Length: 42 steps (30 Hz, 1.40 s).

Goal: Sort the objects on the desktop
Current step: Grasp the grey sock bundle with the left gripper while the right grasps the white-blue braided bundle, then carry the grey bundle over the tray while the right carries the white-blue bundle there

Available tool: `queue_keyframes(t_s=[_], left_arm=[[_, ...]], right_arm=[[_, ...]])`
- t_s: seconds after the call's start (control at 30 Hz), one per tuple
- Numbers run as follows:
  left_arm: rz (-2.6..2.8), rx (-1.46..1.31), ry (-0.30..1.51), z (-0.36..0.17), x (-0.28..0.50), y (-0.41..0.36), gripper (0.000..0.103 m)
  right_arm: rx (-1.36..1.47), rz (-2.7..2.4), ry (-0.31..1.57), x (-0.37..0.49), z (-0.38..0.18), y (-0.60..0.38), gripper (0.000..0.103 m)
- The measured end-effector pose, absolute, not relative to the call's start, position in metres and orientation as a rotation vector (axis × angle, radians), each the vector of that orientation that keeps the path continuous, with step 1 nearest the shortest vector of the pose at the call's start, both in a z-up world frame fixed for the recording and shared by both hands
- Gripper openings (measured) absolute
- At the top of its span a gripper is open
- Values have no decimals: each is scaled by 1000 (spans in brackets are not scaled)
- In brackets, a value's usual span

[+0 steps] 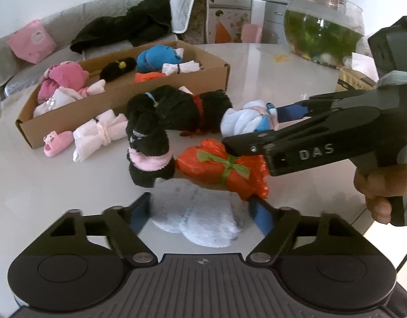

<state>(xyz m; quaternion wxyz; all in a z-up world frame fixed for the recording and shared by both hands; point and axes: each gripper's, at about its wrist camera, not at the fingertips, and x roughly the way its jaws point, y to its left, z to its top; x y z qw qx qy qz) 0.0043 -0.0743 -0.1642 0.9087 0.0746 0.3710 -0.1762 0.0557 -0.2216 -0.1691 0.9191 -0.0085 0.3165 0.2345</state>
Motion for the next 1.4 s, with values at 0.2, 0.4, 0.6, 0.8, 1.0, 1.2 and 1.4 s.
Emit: queue_keyframes(t_s=[0.2, 0.4, 0.6, 0.8, 1.0, 1.2, 1.4], left_arm=[[-367, 150, 769, -163, 2, -74, 69], [-357, 136, 778, -159, -3, -62, 69], [-337, 118, 744, -143, -10, -49, 69], [-285, 72, 677, -104, -15, -23, 69], [-173, -26, 607, -53, -7, 14, 68], [-60, -73, 505, -4, -1, 43, 66], [-13, -96, 496, 14, 18, 51, 64]], right_arm=[[18, 466, 647, 55, -169, -223, 74], [104, 437, 635, 50, -165, -237, 73], [202, 406, 632, 48, -160, -255, 73], [294, 381, 599, 42, -140, -277, 73], [339, 352, 542, 42, -110, -290, 73], [331, 355, 455, 47, -68, -292, 71], [278, 369, 429, 65, -52, -277, 71]])
